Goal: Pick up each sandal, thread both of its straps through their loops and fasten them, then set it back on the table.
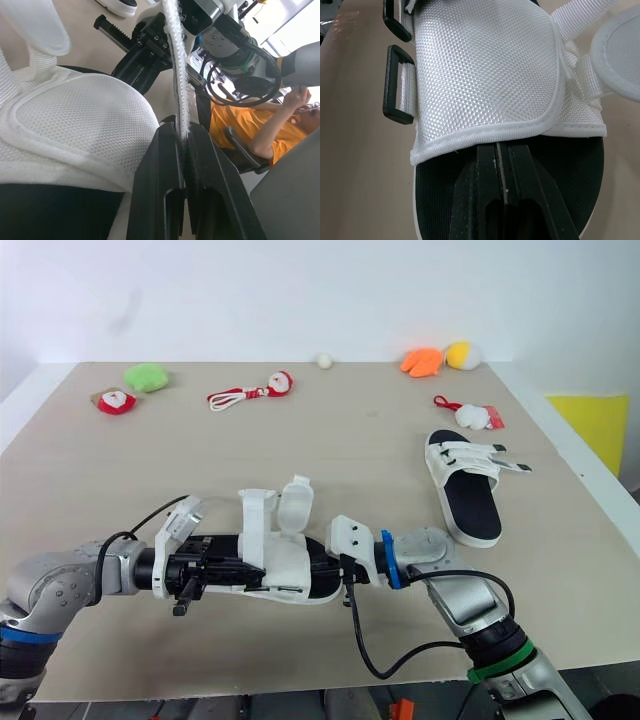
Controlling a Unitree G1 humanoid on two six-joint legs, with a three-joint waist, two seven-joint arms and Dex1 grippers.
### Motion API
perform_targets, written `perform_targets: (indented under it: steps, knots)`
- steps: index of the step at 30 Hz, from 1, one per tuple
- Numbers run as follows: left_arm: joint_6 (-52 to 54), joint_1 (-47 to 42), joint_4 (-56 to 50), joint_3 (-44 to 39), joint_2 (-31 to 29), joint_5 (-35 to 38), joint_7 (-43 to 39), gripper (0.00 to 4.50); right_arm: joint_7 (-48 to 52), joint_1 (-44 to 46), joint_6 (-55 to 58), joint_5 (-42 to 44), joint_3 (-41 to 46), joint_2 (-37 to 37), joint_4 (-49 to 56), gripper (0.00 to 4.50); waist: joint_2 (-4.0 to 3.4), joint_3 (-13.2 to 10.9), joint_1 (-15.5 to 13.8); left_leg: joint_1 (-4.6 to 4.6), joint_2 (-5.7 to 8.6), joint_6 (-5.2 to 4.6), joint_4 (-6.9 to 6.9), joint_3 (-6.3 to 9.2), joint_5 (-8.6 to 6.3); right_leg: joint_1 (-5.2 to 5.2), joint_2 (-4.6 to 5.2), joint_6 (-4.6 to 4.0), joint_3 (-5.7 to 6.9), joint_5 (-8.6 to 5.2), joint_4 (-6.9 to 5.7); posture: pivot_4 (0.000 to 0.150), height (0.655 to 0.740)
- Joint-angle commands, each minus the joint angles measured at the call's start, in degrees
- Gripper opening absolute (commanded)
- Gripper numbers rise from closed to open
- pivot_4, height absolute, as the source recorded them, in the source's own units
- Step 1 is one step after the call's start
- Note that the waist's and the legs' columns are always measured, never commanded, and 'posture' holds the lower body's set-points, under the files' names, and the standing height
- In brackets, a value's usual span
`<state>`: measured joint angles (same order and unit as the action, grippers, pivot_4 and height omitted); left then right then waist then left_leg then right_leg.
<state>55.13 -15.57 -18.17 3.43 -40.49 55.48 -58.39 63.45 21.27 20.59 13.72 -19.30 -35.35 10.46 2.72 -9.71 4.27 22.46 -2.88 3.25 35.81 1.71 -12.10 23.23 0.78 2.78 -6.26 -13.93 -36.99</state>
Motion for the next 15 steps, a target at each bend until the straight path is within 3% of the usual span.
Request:
perform_targets:
  steps: [1,15]
  knots:
    - [0.68,2.16,-3.62,-0.95,-0.14,1.15,0.56,0.1,-1.24,-1.61,1.85,-2.37,-1.0,-0.7,-2.4,0.0,0.0,0.0,0.0,0.0,0.0,0.0,0.0,0.0,0.0,0.0,0.0,0.0,0.0,0.0,0.0,0.15,0.74]
    - [-0.26,4.87,-6.16,-2.55,1.69,1.15,4.71,0.1,-1.4,-1.45,1.93,-2.28,-1.34,-0.12,-2.42,0.0,0.01,0.01,0.0,-0.01,0.0,0.0,0.0,0.0,0.0,0.0,0.0,-0.01,0.0,0.0,0.0,0.15,0.74]
